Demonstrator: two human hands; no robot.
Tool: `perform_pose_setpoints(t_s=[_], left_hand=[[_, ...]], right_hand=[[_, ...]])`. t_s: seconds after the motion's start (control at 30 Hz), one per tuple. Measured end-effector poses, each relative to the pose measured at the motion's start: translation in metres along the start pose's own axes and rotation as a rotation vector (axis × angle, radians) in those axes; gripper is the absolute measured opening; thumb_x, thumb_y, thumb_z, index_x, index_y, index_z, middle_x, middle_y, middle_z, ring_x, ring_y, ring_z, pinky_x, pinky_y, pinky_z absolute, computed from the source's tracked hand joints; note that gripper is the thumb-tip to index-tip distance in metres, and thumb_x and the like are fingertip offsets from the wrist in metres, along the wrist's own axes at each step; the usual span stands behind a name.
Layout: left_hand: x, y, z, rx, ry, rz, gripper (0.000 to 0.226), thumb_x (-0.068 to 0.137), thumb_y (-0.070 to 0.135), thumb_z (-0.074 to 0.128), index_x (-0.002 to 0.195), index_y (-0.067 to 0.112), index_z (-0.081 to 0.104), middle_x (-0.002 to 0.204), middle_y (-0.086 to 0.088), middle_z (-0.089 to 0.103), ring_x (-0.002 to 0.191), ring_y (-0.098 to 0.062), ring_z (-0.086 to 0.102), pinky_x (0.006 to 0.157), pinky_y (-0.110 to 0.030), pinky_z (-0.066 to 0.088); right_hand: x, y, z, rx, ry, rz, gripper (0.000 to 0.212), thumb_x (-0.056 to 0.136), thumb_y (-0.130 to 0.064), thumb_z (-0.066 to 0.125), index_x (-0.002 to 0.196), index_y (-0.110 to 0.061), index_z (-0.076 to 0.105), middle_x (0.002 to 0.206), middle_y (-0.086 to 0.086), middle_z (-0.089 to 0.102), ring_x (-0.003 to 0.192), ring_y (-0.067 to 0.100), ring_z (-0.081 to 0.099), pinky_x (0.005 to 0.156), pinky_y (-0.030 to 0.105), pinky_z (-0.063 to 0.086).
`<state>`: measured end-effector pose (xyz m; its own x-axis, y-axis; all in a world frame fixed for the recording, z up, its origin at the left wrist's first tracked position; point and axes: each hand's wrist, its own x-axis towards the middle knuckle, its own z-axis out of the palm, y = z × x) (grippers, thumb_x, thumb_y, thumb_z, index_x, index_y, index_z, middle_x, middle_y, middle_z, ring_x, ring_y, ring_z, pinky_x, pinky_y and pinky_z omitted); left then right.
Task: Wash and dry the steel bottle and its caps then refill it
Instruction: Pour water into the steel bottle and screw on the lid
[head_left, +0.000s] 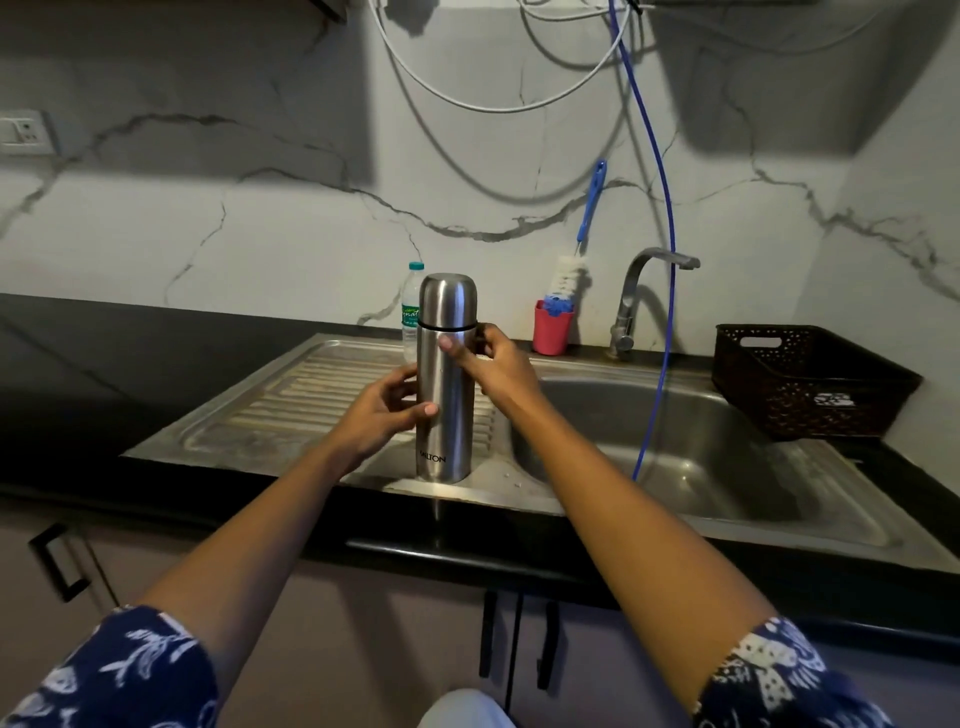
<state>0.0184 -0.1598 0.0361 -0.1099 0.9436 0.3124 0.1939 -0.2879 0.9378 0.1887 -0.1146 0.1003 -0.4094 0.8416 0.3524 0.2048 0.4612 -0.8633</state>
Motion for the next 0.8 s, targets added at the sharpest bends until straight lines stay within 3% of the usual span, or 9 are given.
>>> perform_pose_setpoints(t_s=[0.1, 0.23, 0.33, 0.4, 0.47, 0.53, 0.63, 0.73, 0.8], left_hand=[[-0.003, -0.015, 0.001, -0.051, 0.021, -0.053, 0.048, 0.083, -0.009, 0.060, 0.123, 0.017, 0.054, 0.101, 0.012, 0.072, 0.093, -0.003, 0.067, 0.071, -0.020, 0.054], [-0.004, -0.024, -0.013, 0.043, -0.072, -0.111, 0.054, 0.078, -0.011, 0.066, 0.127, 0.010, 0.054, 0.116, -0.001, 0.066, 0.098, -0.007, 0.066, 0.079, -0.022, 0.055], [0.000, -0.021, -0.029, 0.197, -0.138, -0.116, 0.046, 0.075, -0.013, 0.068, 0.110, 0.015, 0.063, 0.097, 0.005, 0.074, 0.096, -0.006, 0.068, 0.087, -0.023, 0.054], [0.002, -0.013, -0.034, 0.207, -0.170, -0.141, 0.046, 0.075, -0.013, 0.068, 0.110, 0.017, 0.062, 0.093, 0.005, 0.075, 0.095, -0.008, 0.068, 0.089, -0.027, 0.054], [0.006, -0.006, -0.032, 0.122, -0.201, -0.127, 0.060, 0.075, -0.014, 0.068, 0.124, 0.018, 0.053, 0.108, 0.004, 0.069, 0.103, -0.007, 0.065, 0.083, -0.021, 0.054], [0.010, -0.003, -0.024, 0.103, -0.254, -0.091, 0.072, 0.070, -0.007, 0.076, 0.128, 0.024, 0.048, 0.121, 0.005, 0.063, 0.112, -0.005, 0.061, 0.085, -0.018, 0.051], [0.016, -0.008, -0.015, 0.045, -0.248, -0.095, 0.074, 0.052, 0.017, 0.086, 0.119, 0.026, 0.056, 0.111, 0.004, 0.070, 0.108, -0.014, 0.064, 0.082, -0.024, 0.053], [0.024, -0.011, -0.011, 0.025, -0.193, -0.077, 0.077, 0.044, 0.022, 0.087, 0.115, 0.025, 0.058, 0.108, 0.006, 0.072, 0.103, -0.014, 0.067, 0.076, -0.025, 0.055], [0.036, -0.007, -0.011, 0.005, -0.182, -0.057, 0.085, 0.040, 0.026, 0.092, 0.118, 0.024, 0.058, 0.110, 0.004, 0.071, 0.103, -0.014, 0.067, 0.077, -0.026, 0.055]], right_hand=[[-0.003, 0.009, 0.006, -0.063, 0.002, -0.003, 0.073, 0.075, -0.046, 0.073, 0.134, -0.018, 0.042, 0.135, 0.004, 0.053, 0.120, 0.022, 0.052, 0.099, 0.038, 0.044], [-0.011, 0.028, 0.004, -0.106, -0.174, 0.029, 0.088, 0.073, -0.023, 0.079, 0.144, -0.022, 0.026, 0.143, 0.005, 0.043, 0.131, 0.023, 0.042, 0.105, 0.040, 0.037], [-0.010, 0.030, -0.012, 0.038, -0.319, 0.087, 0.087, 0.076, -0.009, 0.075, 0.146, -0.022, 0.026, 0.148, 0.004, 0.037, 0.136, 0.022, 0.035, 0.107, 0.036, 0.034], [-0.003, 0.021, -0.023, 0.123, -0.323, 0.080, 0.077, 0.079, -0.017, 0.073, 0.144, -0.022, 0.031, 0.147, 0.003, 0.040, 0.132, 0.021, 0.040, 0.101, 0.033, 0.039], [0.007, 0.010, -0.025, 0.070, -0.245, 0.035, 0.074, 0.079, -0.036, 0.072, 0.141, -0.025, 0.034, 0.143, 0.000, 0.043, 0.126, 0.019, 0.045, 0.098, 0.037, 0.043], [0.015, 0.002, -0.017, -0.058, -0.200, -0.017, 0.077, 0.076, -0.044, 0.073, 0.139, -0.023, 0.034, 0.139, 0.000, 0.046, 0.119, 0.015, 0.047, 0.092, 0.030, 0.042], [0.024, 0.002, -0.006, -0.135, -0.132, -0.070, 0.078, 0.070, -0.043, 0.078, 0.133, -0.019, 0.038, 0.132, 0.002, 0.052, 0.109, 0.010, 0.048, 0.082, 0.022, 0.040], [0.036, 0.005, -0.009, -0.067, -0.113, -0.042, 0.074, 0.066, -0.039, 0.082, 0.128, -0.020, 0.045, 0.123, 0.000, 0.057, 0.106, 0.011, 0.054, 0.086, 0.030, 0.051], [0.051, 0.003, -0.015, -0.012, -0.144, -0.014, 0.071, 0.066, -0.034, 0.082, 0.126, -0.020, 0.046, 0.121, 0.000, 0.057, 0.105, 0.015, 0.057, 0.081, 0.033, 0.055]])
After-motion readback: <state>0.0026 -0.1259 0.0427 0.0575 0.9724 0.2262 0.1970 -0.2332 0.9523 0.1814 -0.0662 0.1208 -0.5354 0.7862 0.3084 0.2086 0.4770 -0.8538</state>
